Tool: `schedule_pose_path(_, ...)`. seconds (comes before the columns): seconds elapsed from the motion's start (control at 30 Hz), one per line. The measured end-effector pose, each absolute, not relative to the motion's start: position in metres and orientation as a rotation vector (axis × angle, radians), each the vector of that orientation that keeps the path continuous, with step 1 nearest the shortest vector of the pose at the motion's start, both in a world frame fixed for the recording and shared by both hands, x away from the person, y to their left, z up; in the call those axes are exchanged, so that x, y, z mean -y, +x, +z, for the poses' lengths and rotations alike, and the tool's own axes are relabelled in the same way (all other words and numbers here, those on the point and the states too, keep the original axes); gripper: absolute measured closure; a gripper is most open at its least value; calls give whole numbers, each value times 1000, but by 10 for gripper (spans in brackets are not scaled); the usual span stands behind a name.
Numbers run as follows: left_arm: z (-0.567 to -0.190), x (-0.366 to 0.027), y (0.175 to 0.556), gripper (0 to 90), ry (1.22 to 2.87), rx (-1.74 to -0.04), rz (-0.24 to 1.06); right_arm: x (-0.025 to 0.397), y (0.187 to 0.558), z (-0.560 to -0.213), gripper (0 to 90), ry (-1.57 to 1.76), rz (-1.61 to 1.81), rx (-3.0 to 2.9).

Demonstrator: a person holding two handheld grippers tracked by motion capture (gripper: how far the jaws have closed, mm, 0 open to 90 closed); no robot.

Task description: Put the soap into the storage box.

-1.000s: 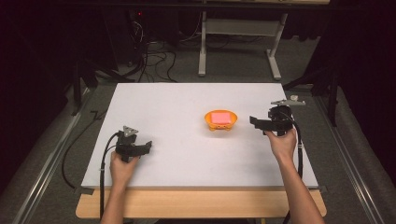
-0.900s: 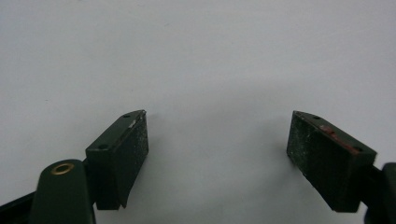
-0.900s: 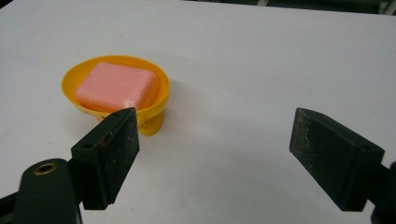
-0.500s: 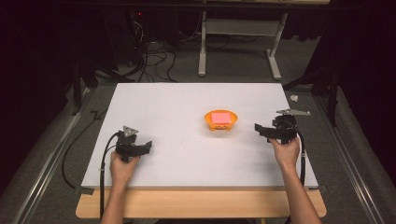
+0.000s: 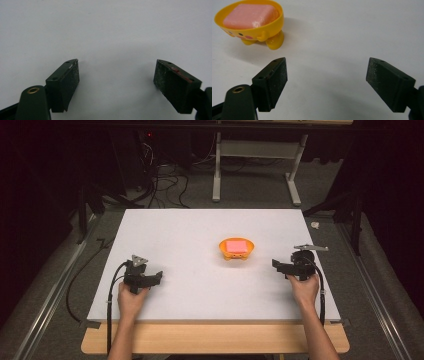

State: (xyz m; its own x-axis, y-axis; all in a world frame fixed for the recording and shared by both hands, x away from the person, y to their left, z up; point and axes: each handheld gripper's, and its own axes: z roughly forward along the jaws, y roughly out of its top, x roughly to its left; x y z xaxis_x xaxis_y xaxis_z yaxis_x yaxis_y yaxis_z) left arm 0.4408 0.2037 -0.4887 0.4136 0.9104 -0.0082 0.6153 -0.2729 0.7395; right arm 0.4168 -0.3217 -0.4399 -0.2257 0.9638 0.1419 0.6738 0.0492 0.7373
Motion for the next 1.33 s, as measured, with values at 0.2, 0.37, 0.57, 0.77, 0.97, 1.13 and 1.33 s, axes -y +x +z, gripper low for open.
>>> schedule_pose_path(0.2,-489,-204,441,209,1999,-1291,560,319,418,-454,181,1632,955,-1955)
schedule_pose_path(0.37,-489,-204,441,209,1998,-1291,559,312,420,-468,177,1594,825,-1965)
schedule_pose_path(0.57,-489,-204,441,209,1998,-1291,560,308,421,-481,176,1585,783,-1960)
schedule_pose_path(0.77,-489,-204,441,209,1998,-1292,560,308,420,-481,180,1576,783,-1958)
schedule_pose_path(0.97,-489,-204,441,209,1998,-1292,560,309,420,-482,177,1579,790,-1960)
schedule_pose_path(1.13,-489,-204,441,209,1999,-1291,561,309,420,-482,177,1582,793,-1957)
schedule_pose_path(1.33,-489,-204,441,209,1998,-1292,560,309,420,-482,177,1585,793,-1958)
